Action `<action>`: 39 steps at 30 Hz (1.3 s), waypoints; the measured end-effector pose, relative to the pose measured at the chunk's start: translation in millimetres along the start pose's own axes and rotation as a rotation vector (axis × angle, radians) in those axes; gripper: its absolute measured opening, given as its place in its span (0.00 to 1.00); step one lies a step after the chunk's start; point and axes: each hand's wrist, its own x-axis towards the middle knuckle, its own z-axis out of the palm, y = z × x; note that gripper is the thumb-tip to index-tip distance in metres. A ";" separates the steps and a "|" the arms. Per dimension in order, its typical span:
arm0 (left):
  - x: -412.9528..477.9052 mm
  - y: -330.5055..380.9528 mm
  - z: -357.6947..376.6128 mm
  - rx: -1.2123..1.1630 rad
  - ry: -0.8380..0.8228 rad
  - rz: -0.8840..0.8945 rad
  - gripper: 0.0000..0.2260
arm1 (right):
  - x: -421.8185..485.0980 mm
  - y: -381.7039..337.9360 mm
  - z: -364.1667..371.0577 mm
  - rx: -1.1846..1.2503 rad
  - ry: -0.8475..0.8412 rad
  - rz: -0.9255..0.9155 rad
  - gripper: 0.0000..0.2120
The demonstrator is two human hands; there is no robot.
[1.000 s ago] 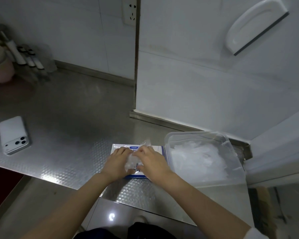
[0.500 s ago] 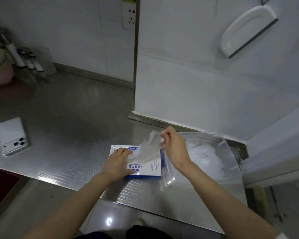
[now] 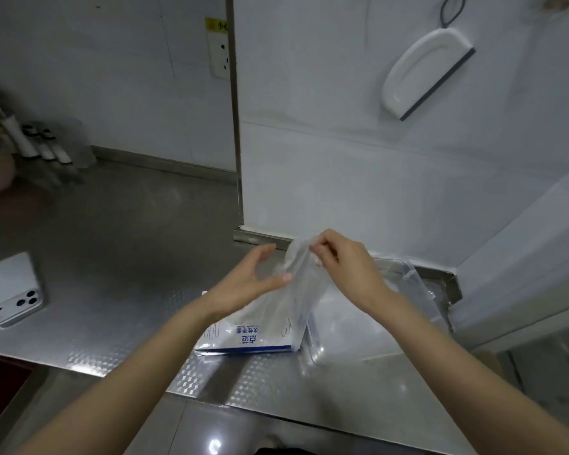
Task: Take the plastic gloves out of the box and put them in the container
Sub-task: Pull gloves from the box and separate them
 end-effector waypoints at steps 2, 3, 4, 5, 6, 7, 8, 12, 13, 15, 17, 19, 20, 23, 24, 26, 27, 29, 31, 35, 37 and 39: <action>4.2 13.4 14.2 0.055 -0.024 0.097 0.27 | -3.9 -3.1 1.7 0.098 -0.030 -0.006 0.10; 7.0 16.4 20.3 0.068 0.013 0.136 0.20 | -5.4 -4.2 3.3 0.137 -0.049 0.002 0.09; 10.0 18.1 24.3 0.065 0.062 0.157 0.12 | -7.4 -4.3 4.7 0.170 -0.067 0.015 0.08; 12.1 20.1 26.7 0.065 0.101 0.164 0.06 | -10.0 -2.1 5.5 0.212 -0.077 0.039 0.07; 13.4 20.1 26.7 0.081 0.133 0.154 0.06 | -12.5 1.0 6.5 0.274 -0.082 0.075 0.08; 13.3 21.2 25.9 0.093 0.140 0.132 0.08 | -14.5 6.2 6.1 0.332 -0.077 0.115 0.08; 13.6 21.2 24.5 0.084 0.137 0.112 0.08 | -16.2 11.9 4.3 0.373 -0.066 0.151 0.08; 13.8 21.1 23.0 0.081 0.118 0.047 0.10 | -13.6 30.9 -5.8 0.469 0.113 0.263 0.08; 14.8 21.2 24.7 0.073 0.137 0.035 0.11 | -12.1 32.6 -9.0 0.506 0.191 0.270 0.06; 18.2 19.3 29.6 -0.010 0.208 0.012 0.12 | -13.5 36.1 -11.8 0.589 0.248 0.313 0.06; 19.9 17.4 33.2 -0.117 0.268 -0.018 0.12 | -21.0 42.9 -4.3 0.640 0.093 0.419 0.24; 22.2 15.9 39.0 -0.220 0.266 -0.037 0.10 | -32.2 49.0 7.7 0.647 -0.164 0.512 0.43; 22.7 15.8 42.5 -0.265 0.250 -0.042 0.10 | -36.8 50.9 13.1 0.673 -0.263 0.516 0.46; 22.5 16.3 52.9 -0.363 0.218 -0.054 0.08 | -40.9 52.6 16.8 0.843 -0.298 0.454 0.27; 22.8 15.0 54.8 -0.387 0.227 -0.062 0.08 | -40.6 53.9 14.2 0.907 -0.254 0.437 0.19; 22.2 9.6 53.5 -0.387 0.256 -0.094 0.09 | -38.8 58.4 6.0 0.972 -0.157 0.431 0.06; 20.8 5.1 51.3 -0.341 0.263 -0.106 0.10 | -37.4 62.0 1.7 0.983 -0.117 0.424 0.02; 17.5 -4.7 47.5 -0.208 0.223 -0.121 0.12 | -34.9 69.3 -8.8 0.968 -0.085 0.408 0.03; 15.6 -13.0 44.5 -0.091 0.177 -0.170 0.13 | -32.6 73.7 -20.3 0.897 -0.087 0.400 0.05; 22.4 -9.9 37.1 -0.079 0.172 -0.233 0.07 | -28.8 79.4 -41.5 0.741 -0.182 0.328 0.07; 31.1 1.2 35.4 -0.077 0.095 -0.215 0.18 | -26.1 77.9 -51.3 0.663 -0.265 0.284 0.09; 41.4 15.7 38.4 -0.085 -0.068 -0.183 0.31 | -23.1 74.7 -59.0 0.628 -0.335 0.270 0.11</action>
